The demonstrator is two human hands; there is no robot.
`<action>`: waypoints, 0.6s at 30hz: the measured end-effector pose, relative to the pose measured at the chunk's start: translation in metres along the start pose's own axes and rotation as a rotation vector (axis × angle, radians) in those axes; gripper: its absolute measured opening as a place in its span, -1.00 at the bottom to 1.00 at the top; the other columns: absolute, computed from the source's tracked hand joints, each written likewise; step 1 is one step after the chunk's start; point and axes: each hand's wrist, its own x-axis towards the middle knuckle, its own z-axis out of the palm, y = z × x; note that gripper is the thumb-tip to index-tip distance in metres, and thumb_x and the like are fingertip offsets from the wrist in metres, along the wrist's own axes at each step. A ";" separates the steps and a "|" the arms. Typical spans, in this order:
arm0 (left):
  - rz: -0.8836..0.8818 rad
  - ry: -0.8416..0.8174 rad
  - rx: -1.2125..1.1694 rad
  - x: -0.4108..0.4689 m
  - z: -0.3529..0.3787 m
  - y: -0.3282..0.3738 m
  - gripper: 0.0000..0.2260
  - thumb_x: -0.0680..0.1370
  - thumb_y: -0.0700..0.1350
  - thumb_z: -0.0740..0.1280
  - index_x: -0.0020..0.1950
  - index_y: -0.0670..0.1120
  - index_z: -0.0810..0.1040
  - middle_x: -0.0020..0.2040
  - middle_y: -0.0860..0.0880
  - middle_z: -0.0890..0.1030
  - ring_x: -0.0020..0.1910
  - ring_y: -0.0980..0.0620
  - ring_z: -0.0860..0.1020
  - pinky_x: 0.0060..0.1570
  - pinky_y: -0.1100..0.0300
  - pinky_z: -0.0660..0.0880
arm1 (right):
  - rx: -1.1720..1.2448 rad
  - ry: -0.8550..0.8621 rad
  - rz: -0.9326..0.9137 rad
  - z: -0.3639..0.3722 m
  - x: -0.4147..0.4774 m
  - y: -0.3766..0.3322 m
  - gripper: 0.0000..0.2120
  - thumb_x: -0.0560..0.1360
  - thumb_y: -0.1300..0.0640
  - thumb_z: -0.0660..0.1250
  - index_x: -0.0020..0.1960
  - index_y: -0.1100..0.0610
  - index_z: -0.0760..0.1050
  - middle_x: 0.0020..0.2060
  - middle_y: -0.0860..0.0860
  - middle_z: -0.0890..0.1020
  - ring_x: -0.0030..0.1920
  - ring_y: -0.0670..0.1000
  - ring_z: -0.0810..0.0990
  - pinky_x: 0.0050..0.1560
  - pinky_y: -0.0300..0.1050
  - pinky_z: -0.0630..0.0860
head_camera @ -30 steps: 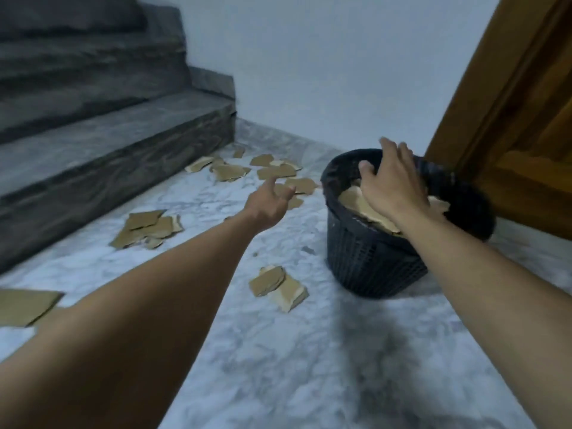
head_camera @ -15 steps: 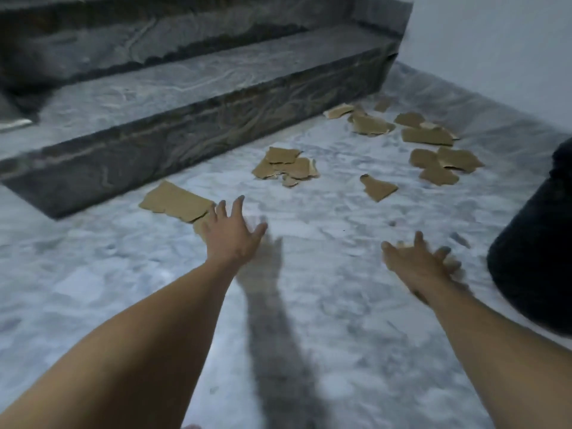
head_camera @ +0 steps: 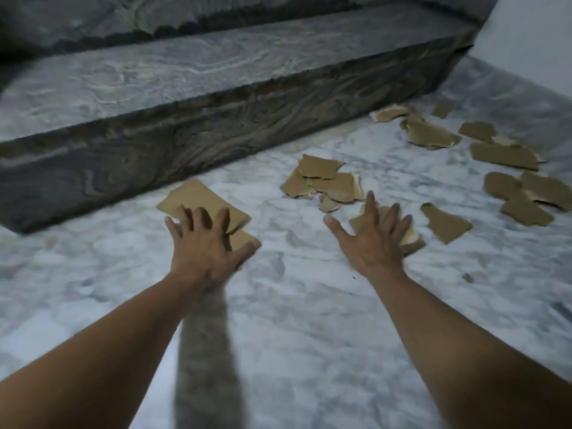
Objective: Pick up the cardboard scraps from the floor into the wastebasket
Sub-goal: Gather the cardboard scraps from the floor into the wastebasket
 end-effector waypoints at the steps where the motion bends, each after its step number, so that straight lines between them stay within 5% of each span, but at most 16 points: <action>1: 0.046 0.039 -0.022 0.009 0.001 0.005 -0.17 0.35 0.64 -0.01 0.40 0.09 0.29 0.32 -0.23 0.33 0.45 -0.39 0.16 0.41 -0.37 0.08 | 0.003 0.007 -0.006 -0.002 0.012 -0.008 0.11 0.15 -0.78 -0.12 0.55 -0.33 -0.34 0.62 0.11 -0.26 0.57 0.29 -0.34 0.35 0.60 -0.26; 3: 0.095 0.096 -0.058 0.023 0.004 0.015 -0.23 0.37 0.61 0.03 0.30 0.05 0.33 0.19 -0.18 0.38 0.30 -0.30 0.31 0.30 -0.25 0.28 | 0.022 0.010 -0.007 -0.007 0.035 -0.024 0.11 0.12 -0.79 -0.09 0.53 -0.38 -0.34 0.61 0.11 -0.27 0.57 0.32 -0.33 0.34 0.61 -0.26; 6: 0.128 0.133 -0.114 0.034 0.007 0.028 -0.25 0.44 0.50 0.13 0.46 0.04 0.26 0.31 -0.16 0.39 0.30 -0.21 0.35 0.30 -0.11 0.32 | 0.035 0.008 0.019 -0.007 0.065 -0.053 0.12 0.10 -0.79 -0.06 0.54 -0.40 -0.30 0.61 0.11 -0.29 0.56 0.34 -0.33 0.32 0.63 -0.27; 11: 0.101 0.174 -0.072 0.034 0.004 0.028 -0.39 0.47 0.36 0.14 0.42 0.06 0.43 0.43 -0.06 0.42 0.45 -0.21 0.27 0.34 -0.19 0.19 | -0.050 -0.079 -0.016 0.012 0.096 -0.113 0.21 -0.02 -0.81 -0.03 0.53 -0.41 -0.27 0.60 0.13 -0.33 0.53 0.41 -0.37 0.24 0.67 -0.31; 14: 0.067 0.050 -0.071 0.037 0.006 0.028 -0.35 0.53 0.34 0.07 0.58 0.12 0.19 0.60 -0.07 0.18 0.58 -0.30 0.04 0.48 -0.34 -0.02 | -0.104 -0.116 -0.068 0.024 0.104 -0.145 0.22 0.03 -0.77 0.09 0.57 -0.35 -0.18 0.60 0.16 -0.32 0.51 0.44 -0.39 0.21 0.71 -0.30; 18: 0.038 0.047 -0.117 0.037 0.007 0.025 -0.30 0.54 0.35 0.03 0.63 0.09 0.11 0.64 -0.07 0.09 0.61 -0.26 -0.05 0.54 -0.26 -0.09 | -0.109 -0.106 -0.155 0.037 0.112 -0.169 0.25 0.06 -0.74 0.17 0.60 -0.26 -0.15 0.61 0.17 -0.26 0.52 0.45 -0.35 0.23 0.71 -0.28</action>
